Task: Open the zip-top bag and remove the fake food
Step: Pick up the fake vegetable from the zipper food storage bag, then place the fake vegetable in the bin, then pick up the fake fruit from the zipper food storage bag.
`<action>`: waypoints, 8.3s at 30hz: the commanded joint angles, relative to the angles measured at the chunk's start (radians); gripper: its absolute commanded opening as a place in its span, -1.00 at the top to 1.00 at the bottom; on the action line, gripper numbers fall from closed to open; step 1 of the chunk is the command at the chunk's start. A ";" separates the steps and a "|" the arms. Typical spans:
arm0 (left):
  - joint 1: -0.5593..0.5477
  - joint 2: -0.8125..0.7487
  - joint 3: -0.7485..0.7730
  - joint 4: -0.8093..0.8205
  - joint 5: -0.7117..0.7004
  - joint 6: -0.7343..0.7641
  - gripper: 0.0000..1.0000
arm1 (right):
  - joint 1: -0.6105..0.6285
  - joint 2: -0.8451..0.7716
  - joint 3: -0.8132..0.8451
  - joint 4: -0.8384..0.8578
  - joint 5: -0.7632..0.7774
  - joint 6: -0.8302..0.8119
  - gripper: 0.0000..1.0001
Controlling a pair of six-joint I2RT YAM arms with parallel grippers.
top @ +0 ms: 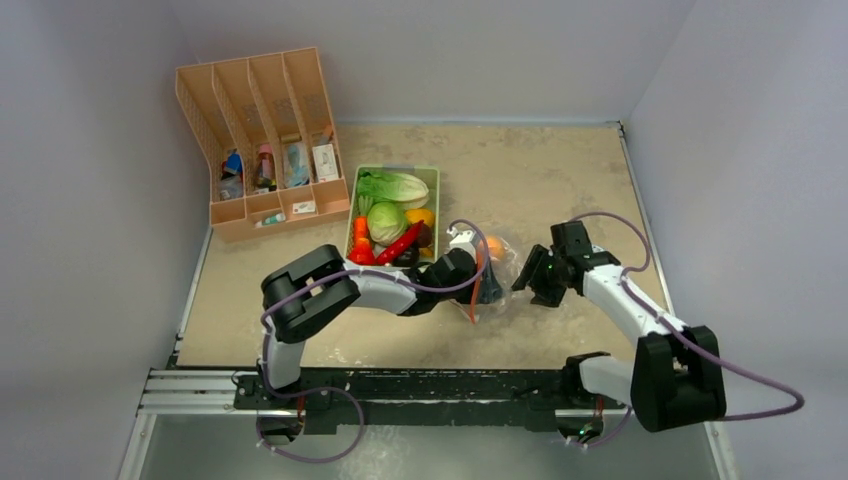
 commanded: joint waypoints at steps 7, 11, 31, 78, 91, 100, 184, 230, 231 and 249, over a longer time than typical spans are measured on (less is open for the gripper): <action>0.002 -0.067 -0.005 -0.080 -0.053 0.032 -0.05 | 0.006 -0.204 -0.040 -0.115 -0.094 0.046 -0.25; 0.001 -0.083 -0.010 -0.101 -0.059 0.034 -0.05 | 0.021 -0.148 -0.096 -0.053 -0.182 0.008 -0.22; -0.010 -0.041 0.061 -0.320 -0.133 0.121 -0.12 | 0.055 0.017 -0.096 0.131 -0.057 0.099 -0.20; -0.057 0.016 0.140 -0.571 -0.340 0.234 -0.12 | 0.117 0.079 -0.046 0.087 0.054 0.151 -0.20; -0.057 -0.155 0.086 -0.565 -0.424 0.227 0.32 | 0.117 0.086 -0.044 0.093 0.054 0.151 -0.21; -0.057 -0.230 0.040 -0.480 -0.390 0.220 0.43 | 0.117 0.077 -0.039 0.077 0.069 0.150 -0.20; -0.053 -0.601 -0.038 -0.557 -0.254 0.120 0.25 | 0.117 0.051 0.025 0.083 0.102 0.161 -0.24; -0.043 -0.134 -0.180 0.153 -0.446 0.021 0.09 | 0.111 0.321 0.417 0.168 0.023 -0.076 -0.08; -0.038 -0.121 -0.175 0.156 -0.433 0.022 0.09 | 0.113 0.333 0.407 0.157 0.036 -0.075 -0.07; -0.008 0.021 -0.366 0.680 -0.312 0.116 -0.16 | 0.122 0.316 0.268 0.132 0.107 -0.107 -0.05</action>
